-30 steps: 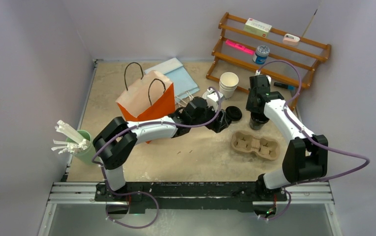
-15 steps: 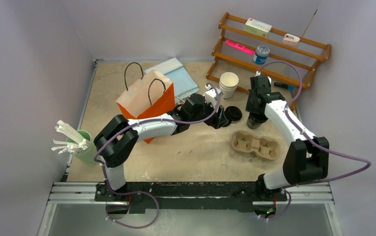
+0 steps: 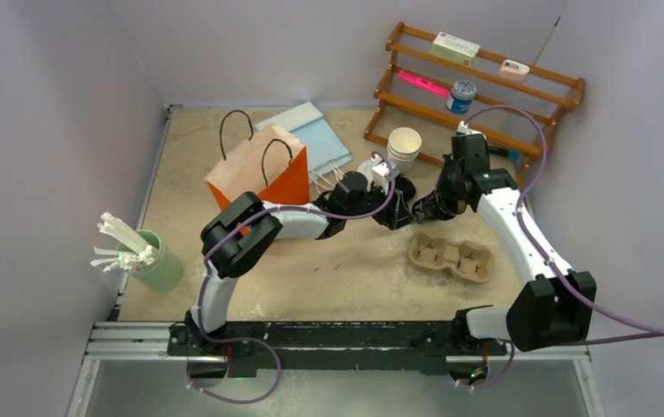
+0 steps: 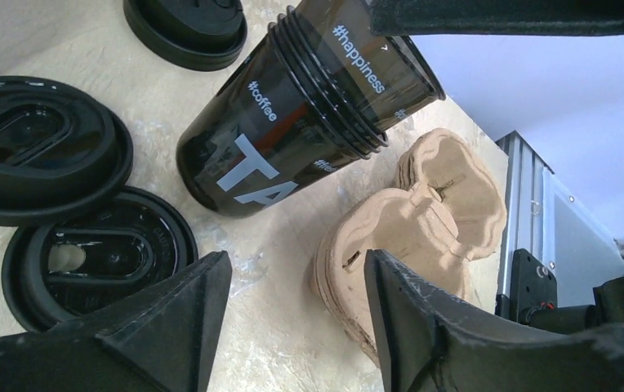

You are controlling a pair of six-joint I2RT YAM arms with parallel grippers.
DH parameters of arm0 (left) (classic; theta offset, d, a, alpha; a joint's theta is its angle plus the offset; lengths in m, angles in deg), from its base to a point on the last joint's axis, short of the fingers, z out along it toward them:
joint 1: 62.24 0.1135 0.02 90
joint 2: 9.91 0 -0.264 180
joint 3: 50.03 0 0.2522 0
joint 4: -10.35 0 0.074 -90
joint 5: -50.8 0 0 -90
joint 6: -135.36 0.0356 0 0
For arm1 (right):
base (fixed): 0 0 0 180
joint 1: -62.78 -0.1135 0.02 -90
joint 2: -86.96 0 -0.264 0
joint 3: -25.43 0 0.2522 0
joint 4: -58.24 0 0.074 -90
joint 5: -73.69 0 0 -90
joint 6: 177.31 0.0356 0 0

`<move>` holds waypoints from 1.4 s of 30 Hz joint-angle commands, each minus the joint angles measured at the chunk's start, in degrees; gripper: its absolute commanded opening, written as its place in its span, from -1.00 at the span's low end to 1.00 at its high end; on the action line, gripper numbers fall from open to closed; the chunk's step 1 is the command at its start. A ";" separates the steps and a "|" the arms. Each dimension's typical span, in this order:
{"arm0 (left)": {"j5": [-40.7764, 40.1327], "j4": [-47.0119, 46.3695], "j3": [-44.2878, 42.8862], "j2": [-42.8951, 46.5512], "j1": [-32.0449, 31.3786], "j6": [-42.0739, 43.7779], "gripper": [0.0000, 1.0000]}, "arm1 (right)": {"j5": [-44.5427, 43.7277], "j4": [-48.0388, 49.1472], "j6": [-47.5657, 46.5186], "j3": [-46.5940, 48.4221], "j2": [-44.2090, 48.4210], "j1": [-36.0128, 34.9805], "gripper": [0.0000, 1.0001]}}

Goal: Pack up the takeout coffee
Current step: Pick up the coffee cup, then place the coffee cup at the center of the board.

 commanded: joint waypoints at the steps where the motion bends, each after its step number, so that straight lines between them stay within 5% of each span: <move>1: 1.83 -8.60 -1.90 0.40 -0.31 3.63 0.31 | 0.59 -1.23 1.08 1.25 1.49 -0.28 -1.00; 10: -0.81 -6.59 -1.06 1.16 0.38 4.10 0.33 | 2.49 -3.53 2.03 8.04 -0.49 -0.37 -1.00; 19: -0.20 -6.94 -0.93 -1.09 3.84 -1.42 0.15 | 1.62 -5.92 2.12 14.50 -2.05 -0.66 -1.00; 26: -2.22 -4.16 2.66 7.17 3.84 0.62 0.14 | 6.03 -10.83 0.81 20.60 1.64 -2.57 -1.00; 33: -9.65 6.63 8.43 24.04 2.06 5.85 0.14 | 3.45 -16.01 1.51 17.22 4.54 -15.45 -1.00; 42: -18.45 21.43 20.35 45.30 0.33 5.84 0.15 | -7.00 -13.96 11.19 6.45 4.05 -40.82 -1.00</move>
